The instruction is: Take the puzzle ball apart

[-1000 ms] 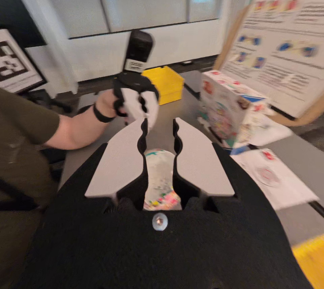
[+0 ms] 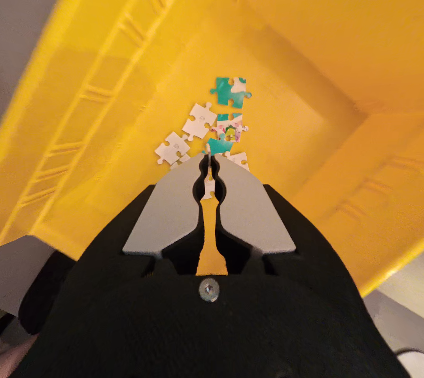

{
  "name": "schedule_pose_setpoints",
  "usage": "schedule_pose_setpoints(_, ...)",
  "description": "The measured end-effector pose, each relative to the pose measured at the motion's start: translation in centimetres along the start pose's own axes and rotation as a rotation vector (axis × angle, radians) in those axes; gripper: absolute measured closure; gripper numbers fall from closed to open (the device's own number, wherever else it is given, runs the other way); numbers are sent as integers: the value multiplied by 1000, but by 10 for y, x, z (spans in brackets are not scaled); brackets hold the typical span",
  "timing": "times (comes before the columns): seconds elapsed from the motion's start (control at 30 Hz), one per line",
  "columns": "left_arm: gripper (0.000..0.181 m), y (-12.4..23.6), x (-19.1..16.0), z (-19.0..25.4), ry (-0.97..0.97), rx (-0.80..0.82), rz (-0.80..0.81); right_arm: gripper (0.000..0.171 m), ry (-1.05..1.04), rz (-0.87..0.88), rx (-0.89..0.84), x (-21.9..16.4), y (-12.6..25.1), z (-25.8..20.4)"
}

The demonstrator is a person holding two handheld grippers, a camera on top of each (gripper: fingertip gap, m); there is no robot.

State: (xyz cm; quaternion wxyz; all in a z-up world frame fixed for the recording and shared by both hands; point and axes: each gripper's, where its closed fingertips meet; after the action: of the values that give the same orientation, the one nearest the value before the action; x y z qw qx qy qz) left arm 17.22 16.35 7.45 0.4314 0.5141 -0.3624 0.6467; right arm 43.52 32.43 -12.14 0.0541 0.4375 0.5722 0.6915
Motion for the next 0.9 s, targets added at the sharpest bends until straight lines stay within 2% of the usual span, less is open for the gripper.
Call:
schedule_pose_setpoints(0.37, 163, 0, 0, -5, -41, 30, -22, 168, -36, -224, -183, -35, -5, 34)
schedule_pose_setpoints(0.6, 165, 0, -3, -9, -49, 47, -35, 168, 68, -3, -181, 19, -19, 23)
schedule_pose_setpoints(0.73, 166, 2, -1, -11, -50, 54, -30, 168, 188, 15, -244, 29, -27, 28)
schedule_pose_setpoints(0.9, 166, 3, -1, -13, -52, 62, -28, 168, 140, 95, -148, 37, -34, 18)
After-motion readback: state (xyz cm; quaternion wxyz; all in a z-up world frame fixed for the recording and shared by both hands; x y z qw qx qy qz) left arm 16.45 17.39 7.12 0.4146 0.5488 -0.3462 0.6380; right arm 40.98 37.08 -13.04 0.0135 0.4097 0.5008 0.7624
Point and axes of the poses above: each gripper's, where its closed fingertips meet, y back along the fingers, x out of its top, z = x × y across the jaws, and after that the axes turned 13 degrees about z, right-handed
